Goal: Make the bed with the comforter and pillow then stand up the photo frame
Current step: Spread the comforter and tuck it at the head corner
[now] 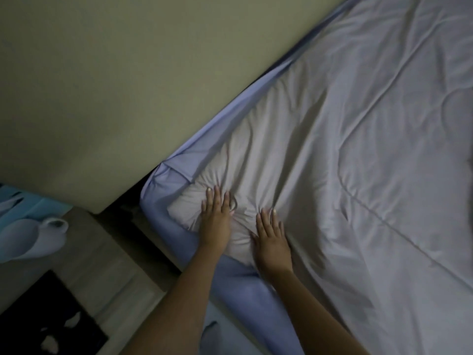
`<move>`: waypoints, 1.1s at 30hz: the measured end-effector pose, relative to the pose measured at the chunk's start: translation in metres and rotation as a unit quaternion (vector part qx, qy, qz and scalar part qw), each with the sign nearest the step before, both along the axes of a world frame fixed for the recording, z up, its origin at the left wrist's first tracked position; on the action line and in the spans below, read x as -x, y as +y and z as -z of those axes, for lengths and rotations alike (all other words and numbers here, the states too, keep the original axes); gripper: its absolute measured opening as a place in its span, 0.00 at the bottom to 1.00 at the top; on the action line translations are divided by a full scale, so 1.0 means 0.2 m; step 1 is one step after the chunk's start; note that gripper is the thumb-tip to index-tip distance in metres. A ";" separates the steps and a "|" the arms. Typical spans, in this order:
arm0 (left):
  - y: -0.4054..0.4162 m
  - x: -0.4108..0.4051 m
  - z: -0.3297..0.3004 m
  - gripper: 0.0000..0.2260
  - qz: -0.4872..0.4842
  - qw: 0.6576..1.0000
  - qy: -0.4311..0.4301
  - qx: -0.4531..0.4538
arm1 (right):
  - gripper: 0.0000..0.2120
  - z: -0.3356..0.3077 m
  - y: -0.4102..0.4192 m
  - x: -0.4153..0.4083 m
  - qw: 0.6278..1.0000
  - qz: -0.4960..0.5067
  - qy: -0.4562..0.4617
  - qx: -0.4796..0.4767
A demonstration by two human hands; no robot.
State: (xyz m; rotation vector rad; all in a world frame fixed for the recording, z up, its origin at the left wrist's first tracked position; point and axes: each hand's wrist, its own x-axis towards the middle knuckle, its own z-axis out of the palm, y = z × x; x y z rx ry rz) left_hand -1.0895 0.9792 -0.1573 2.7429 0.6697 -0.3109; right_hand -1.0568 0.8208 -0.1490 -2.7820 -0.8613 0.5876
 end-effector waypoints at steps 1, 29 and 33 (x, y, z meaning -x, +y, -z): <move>0.02 0.01 -0.01 0.23 0.007 1.000 0.003 0.004 | 0.33 -0.02 0.02 0.01 1.000 0.008 0.008 -0.009; 0.21 0.13 -0.50 0.27 0.144 0.973 0.181 -0.013 | 0.32 -0.47 0.00 0.09 0.986 0.103 0.128 0.030; 0.14 0.02 -0.80 0.28 0.176 0.975 0.130 -0.031 | 0.32 -0.78 -0.19 -0.02 0.982 0.151 0.106 0.032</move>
